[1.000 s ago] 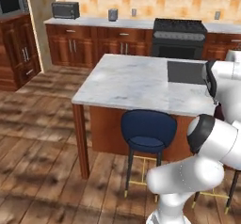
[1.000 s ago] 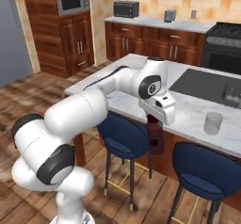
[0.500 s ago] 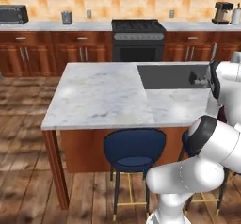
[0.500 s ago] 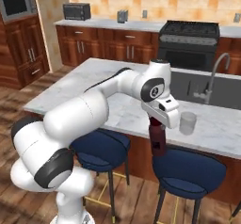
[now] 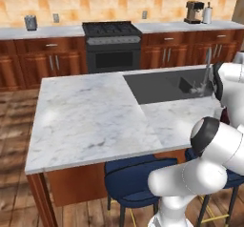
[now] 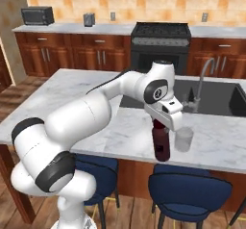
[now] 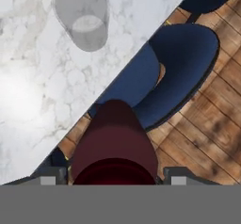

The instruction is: There is a wine glass and glass cup on the dining counter. Place the wine bottle next to the wine glass and the juice bottle next to the glass cup.

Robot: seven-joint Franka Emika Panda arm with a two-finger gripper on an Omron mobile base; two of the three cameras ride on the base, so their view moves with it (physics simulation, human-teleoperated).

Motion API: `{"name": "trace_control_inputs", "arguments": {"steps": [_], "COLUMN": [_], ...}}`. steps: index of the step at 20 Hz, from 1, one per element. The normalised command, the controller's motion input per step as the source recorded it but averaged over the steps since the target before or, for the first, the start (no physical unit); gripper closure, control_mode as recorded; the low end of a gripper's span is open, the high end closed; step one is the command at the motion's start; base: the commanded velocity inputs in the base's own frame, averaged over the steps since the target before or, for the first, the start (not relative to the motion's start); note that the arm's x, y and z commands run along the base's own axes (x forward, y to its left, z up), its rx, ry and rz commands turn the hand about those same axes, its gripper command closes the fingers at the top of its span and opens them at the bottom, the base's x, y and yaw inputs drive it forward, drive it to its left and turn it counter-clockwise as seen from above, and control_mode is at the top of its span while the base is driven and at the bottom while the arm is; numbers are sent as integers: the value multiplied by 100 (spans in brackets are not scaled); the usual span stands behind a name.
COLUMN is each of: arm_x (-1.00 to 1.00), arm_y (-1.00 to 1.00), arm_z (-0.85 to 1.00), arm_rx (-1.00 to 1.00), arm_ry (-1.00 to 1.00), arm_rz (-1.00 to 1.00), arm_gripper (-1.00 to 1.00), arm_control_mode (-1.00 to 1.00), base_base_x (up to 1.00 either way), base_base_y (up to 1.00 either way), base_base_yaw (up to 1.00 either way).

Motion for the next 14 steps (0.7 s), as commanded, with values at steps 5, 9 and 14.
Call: {"name": "trace_control_inputs", "arguments": {"steps": [5, 9, 14], "arm_x": [0, 0, 0], "arm_y": [0, 0, 0], "arm_z": [0, 0, 0], "arm_rx": [0, 0, 0], "arm_ry": [0, 0, 0], "arm_rz": [0, 0, 0], "arm_gripper": [100, 100, 100], "arm_control_mode": [100, 100, 100], "base_base_x": [54, 17, 1], "base_base_y": [23, 10, 0], "base_base_yaw": [-27, -5, 0]}}
